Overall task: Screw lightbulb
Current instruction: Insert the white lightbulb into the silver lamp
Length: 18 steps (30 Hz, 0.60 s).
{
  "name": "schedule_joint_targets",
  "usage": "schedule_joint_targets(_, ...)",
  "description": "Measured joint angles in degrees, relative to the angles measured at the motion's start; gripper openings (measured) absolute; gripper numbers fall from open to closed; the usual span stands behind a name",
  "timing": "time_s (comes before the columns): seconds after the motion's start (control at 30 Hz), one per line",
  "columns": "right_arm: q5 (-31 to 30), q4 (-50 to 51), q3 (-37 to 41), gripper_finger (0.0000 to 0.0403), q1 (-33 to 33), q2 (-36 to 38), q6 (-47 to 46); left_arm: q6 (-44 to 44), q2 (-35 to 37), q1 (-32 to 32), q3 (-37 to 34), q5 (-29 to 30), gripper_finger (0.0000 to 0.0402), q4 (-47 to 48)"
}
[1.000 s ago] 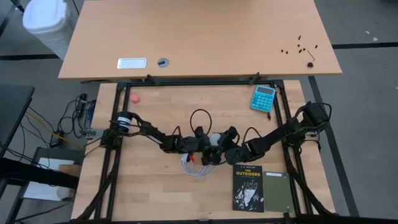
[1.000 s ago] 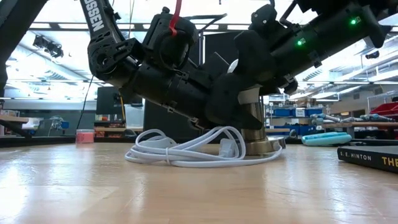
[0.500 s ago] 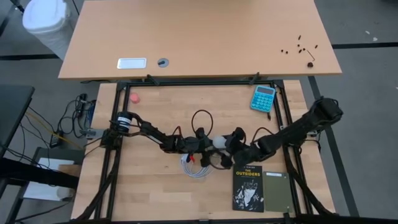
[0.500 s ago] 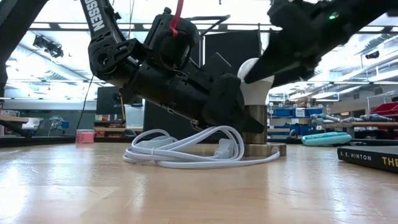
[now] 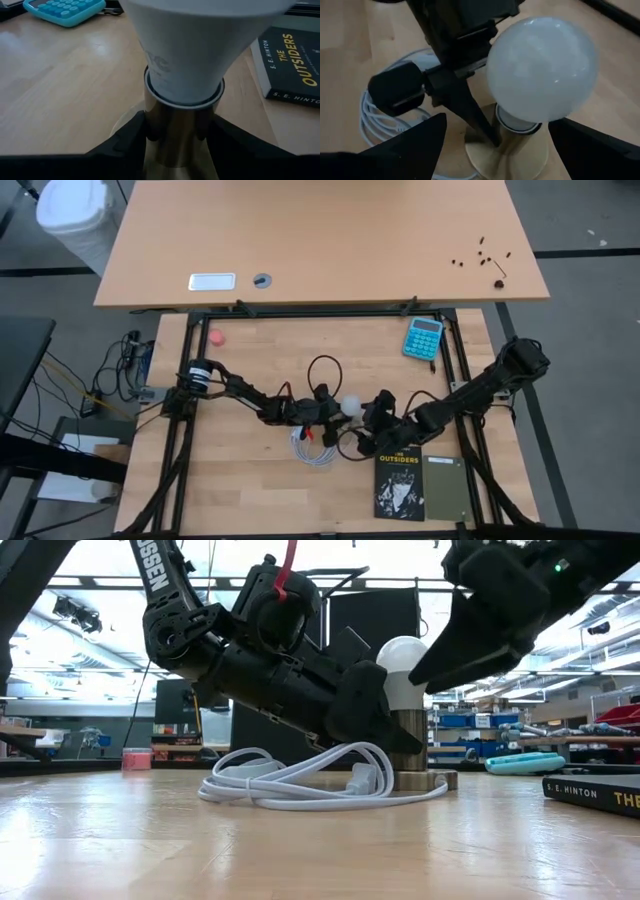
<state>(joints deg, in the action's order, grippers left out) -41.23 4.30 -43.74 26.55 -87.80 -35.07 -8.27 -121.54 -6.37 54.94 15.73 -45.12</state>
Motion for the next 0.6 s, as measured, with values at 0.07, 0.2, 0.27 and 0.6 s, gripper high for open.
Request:
schedule_joint_targets(0.07, 0.61, -1.30, 0.06, 0.0355, 0.49, -0.34, -0.06, -0.30, 0.04, 0.00, -0.04, -0.15, 0.0184, 0.09)
schedule_joint_targets(0.2, 4.02, -3.63, 0.10, 0.0347, 3.72, -0.34, -2.56, -0.91, 0.04, -0.06, 0.05, -0.30, 0.0184, 0.04)
schedule_joint_targets(0.27, 4.02, -4.06, -0.01, 0.0343, 5.93, -0.14, -2.69, -1.02, 0.02, 0.11, 0.04, 0.12, 0.0184, 0.04)
schedule_joint_targets(0.6, -4.66, 9.75, 0.00, 0.0318, 4.81, -0.16, -14.32, -1.03, 0.02, 0.09, 0.04, 0.17, 0.0184, 0.04)
